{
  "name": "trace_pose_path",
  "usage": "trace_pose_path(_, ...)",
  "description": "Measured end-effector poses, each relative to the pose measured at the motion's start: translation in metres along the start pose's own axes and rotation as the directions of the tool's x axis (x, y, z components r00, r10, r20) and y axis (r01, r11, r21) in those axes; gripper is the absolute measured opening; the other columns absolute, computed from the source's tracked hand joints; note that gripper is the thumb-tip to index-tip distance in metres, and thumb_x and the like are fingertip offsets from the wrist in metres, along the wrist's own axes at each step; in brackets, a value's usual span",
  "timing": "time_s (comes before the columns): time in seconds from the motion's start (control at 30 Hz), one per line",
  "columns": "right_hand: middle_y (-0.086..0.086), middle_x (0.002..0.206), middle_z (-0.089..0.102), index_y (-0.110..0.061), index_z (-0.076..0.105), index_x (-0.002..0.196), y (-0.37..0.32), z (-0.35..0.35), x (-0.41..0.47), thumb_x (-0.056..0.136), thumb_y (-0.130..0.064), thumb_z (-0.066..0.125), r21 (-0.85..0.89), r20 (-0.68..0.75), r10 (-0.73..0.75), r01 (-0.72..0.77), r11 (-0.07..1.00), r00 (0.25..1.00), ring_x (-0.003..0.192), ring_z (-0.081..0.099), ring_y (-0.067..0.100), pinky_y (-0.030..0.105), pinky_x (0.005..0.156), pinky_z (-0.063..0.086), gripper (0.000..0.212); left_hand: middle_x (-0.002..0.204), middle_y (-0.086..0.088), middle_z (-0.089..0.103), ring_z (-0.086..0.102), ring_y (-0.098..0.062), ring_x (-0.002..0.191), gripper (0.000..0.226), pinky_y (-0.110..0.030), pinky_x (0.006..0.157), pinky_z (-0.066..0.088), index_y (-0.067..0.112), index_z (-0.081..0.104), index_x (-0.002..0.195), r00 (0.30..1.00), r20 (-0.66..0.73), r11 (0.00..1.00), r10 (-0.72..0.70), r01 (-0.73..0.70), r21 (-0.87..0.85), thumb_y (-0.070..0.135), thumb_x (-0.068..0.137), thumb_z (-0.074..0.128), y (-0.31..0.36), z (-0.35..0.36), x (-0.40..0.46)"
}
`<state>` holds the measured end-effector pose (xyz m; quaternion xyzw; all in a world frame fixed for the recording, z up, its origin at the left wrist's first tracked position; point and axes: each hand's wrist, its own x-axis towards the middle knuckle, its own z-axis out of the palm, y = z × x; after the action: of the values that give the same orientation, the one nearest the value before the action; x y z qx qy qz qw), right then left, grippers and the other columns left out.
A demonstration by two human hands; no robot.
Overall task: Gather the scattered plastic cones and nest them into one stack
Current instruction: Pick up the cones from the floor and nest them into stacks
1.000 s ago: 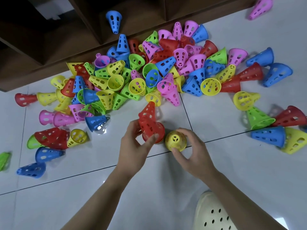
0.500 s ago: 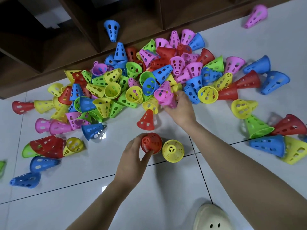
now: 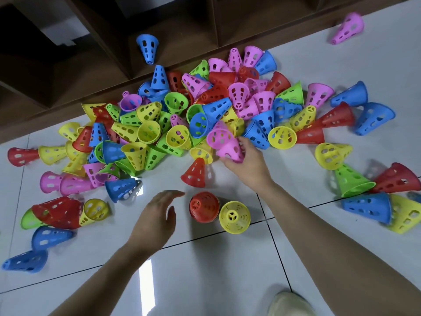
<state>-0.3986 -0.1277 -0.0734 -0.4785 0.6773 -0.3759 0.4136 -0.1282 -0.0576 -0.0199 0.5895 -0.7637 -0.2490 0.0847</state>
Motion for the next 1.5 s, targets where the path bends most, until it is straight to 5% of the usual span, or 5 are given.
trace_pose_path(0.1, -0.011, 0.093, 0.066, -0.023, 0.06, 0.119, -0.005, -0.023, -0.027, 0.082, -0.038, 0.08, 0.142, -0.056, 0.078, -0.069, 0.987, 0.995, 0.076, 0.063, -0.005, 0.01, 0.067, 0.047, 0.045, 0.117, 0.006, 0.065, 0.063, -0.013, 0.106, 0.033, -0.025, 0.087, 0.052, 0.019, 0.063, 0.122, 0.98, -0.056, 0.975, -0.189, 0.18, -0.134, 0.004, 0.093, 0.058, -0.005, 0.001, 0.02)
trace_pose_path(0.23, -0.011, 0.086, 0.069, -0.026, 0.066, 0.109, -0.01, -0.046, -0.064, 0.088, -0.032, 0.075, 0.299, -0.048, 0.085, -0.067, 0.952, 0.995, 0.078, 0.063, 0.001, 0.022, 0.075, 0.05, 0.024, 0.13, -0.008, 0.061, 0.061, -0.022, 0.111, 0.047, -0.027, 0.086, 0.047, 0.009, 0.052, 0.134, 0.937, 0.003, 0.923, -0.35, 0.345, -0.169, 0.032, 0.095, 0.065, 0.001, 0.014, 0.054)
trace_pose_path(0.87, -0.017, 0.095, 0.058, -0.04, 0.046, 0.104, -0.049, -0.075, -0.162, 0.068, -0.042, 0.088, -0.041, 0.059, -0.117, 0.119, 0.992, 0.991, 0.089, 0.06, 0.011, 0.019, 0.07, 0.047, 0.055, 0.109, -0.008, 0.057, 0.057, -0.03, 0.105, 0.074, -0.042, 0.087, 0.045, 0.011, 0.059, 0.111, 0.955, -0.032, 0.839, -0.295, 0.275, 0.47, 0.074, 0.074, 0.063, 0.001, 0.014, 0.065)
trace_pose_path(1.13, -0.016, 0.102, 0.05, -0.03, 0.061, 0.108, -0.025, -0.042, -0.162, 0.073, -0.039, 0.083, -0.148, 0.142, -0.273, 0.293, 0.945, 0.952, 0.089, 0.06, 0.008, 0.031, 0.075, 0.053, 0.043, 0.099, 0.005, 0.068, 0.065, -0.013, 0.091, 0.062, -0.027, 0.075, 0.051, 0.02, 0.065, 0.11, 0.916, -0.123, 0.901, -0.381, 0.339, -0.27, 0.061, 0.066, 0.081, -0.007, -0.009, 0.006)
trace_pose_path(1.5, -0.006, 0.099, 0.047, -0.027, 0.066, 0.114, -0.003, -0.028, -0.154, 0.077, -0.042, 0.077, -0.276, 0.152, -0.261, 0.294, 0.915, 0.953, 0.089, 0.053, 0.009, 0.015, 0.075, 0.043, 0.041, 0.118, 0.012, 0.064, 0.061, -0.015, 0.112, 0.067, -0.019, 0.092, 0.048, 0.026, 0.056, 0.128, 0.974, -0.156, 0.851, -0.162, 0.058, -0.522, 0.038, 0.071, 0.088, 0.08, -0.025, -0.033)
